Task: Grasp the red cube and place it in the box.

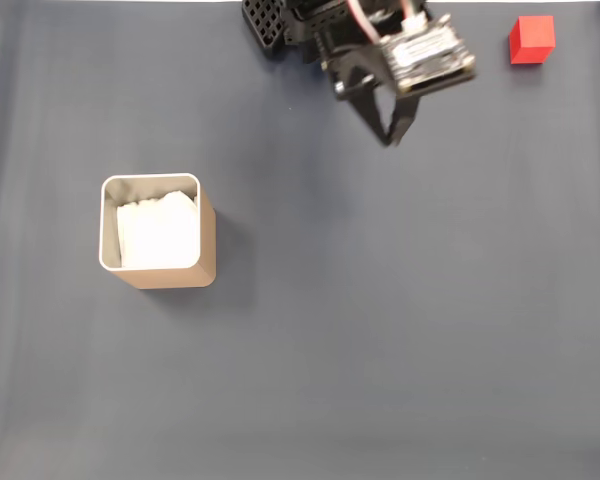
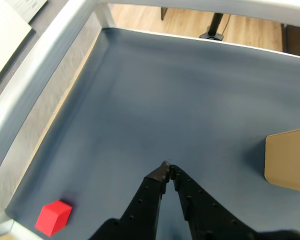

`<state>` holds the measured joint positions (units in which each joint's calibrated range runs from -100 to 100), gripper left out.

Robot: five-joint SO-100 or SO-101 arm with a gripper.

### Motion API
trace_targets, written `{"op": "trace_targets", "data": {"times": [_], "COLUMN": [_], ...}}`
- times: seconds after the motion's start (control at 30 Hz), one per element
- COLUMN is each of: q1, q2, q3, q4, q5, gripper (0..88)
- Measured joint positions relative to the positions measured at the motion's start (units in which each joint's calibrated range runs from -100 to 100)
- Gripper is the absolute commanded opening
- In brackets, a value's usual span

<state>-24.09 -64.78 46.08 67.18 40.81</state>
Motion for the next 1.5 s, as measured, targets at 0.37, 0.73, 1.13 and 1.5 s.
{"op": "trace_targets", "data": {"times": [0.37, 0.73, 1.13, 1.5], "q1": [-14.73, -25.33, -29.24, -29.39], "q2": [0.0, -0.18, 0.71, 1.78], "q3": [-6.28, -7.83, -7.83, -7.83], "q4": [13.4, 15.76, 14.62, 10.15], "q5": [2.1, 4.98, 9.91, 12.7], "gripper": [0.5, 4.1, 13.4, 29.7]}}
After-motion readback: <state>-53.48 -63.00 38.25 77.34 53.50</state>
